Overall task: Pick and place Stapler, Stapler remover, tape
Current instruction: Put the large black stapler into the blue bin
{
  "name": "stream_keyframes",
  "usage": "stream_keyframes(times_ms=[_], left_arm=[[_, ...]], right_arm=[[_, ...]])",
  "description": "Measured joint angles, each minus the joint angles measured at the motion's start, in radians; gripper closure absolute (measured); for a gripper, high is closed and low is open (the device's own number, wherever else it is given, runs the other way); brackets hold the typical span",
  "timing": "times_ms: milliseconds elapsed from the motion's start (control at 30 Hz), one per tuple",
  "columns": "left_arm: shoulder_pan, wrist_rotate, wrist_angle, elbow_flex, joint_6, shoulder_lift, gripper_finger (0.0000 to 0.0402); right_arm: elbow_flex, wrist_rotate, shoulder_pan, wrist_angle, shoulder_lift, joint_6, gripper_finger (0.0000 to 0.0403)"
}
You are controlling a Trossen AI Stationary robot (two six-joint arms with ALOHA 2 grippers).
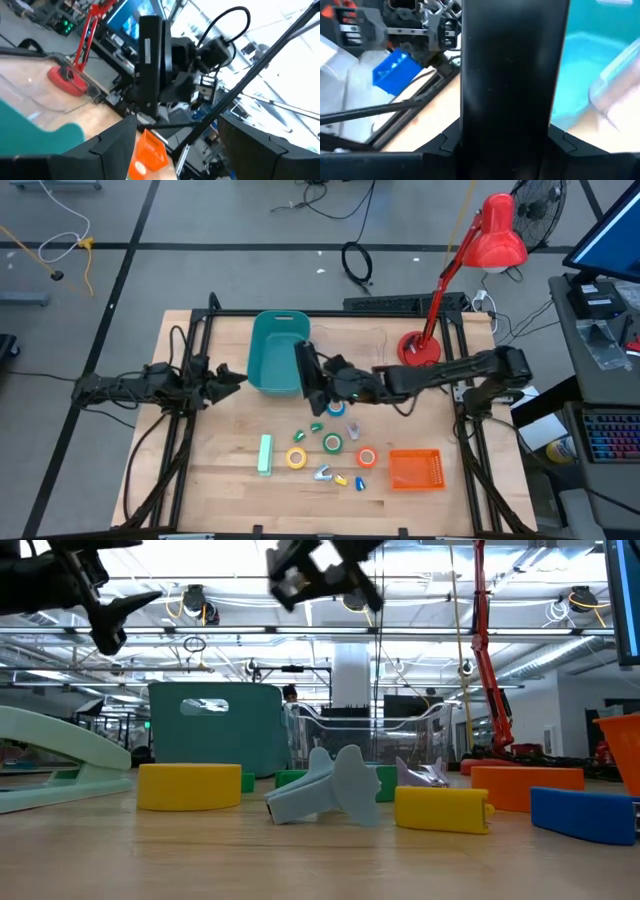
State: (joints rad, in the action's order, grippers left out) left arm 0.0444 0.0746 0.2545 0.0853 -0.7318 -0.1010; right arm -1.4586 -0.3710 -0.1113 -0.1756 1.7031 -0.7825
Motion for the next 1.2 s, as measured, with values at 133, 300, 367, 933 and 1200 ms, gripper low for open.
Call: stream_keyframes(times_ms=[133, 300, 367, 933, 1200], left_arm=[[0.000, 0.022, 0.097, 0.000, 0.004, -0.079, 0.0119], [0.000, 0.030, 0.157, 0.016, 0.004, -0.183, 0.0119], [0.000, 0.031, 0.174, 0.037, 0.014, -0.224, 0.0119], [0.000, 0.081, 0.173, 0.283, 0.142, -0.536, 0.0119], [0.000, 0.048, 0.170, 0.331, 0.081, -0.610, 0.0119]], right_arm=[[-0.062, 0.037, 0.027, 0.033, 0.071, 0.100, 0.0255], [-0.124, 0.141, 0.053, 0.053, 0.126, 0.141, 0.0255], [-0.142, 0.166, 0.058, 0.055, 0.131, 0.149, 0.0255], [-0.149, 0.267, 0.063, 0.171, 0.130, 0.162, 0.0255], [-0.148, 0.312, 0.043, 0.174, 0.130, 0.141, 0.0255]])
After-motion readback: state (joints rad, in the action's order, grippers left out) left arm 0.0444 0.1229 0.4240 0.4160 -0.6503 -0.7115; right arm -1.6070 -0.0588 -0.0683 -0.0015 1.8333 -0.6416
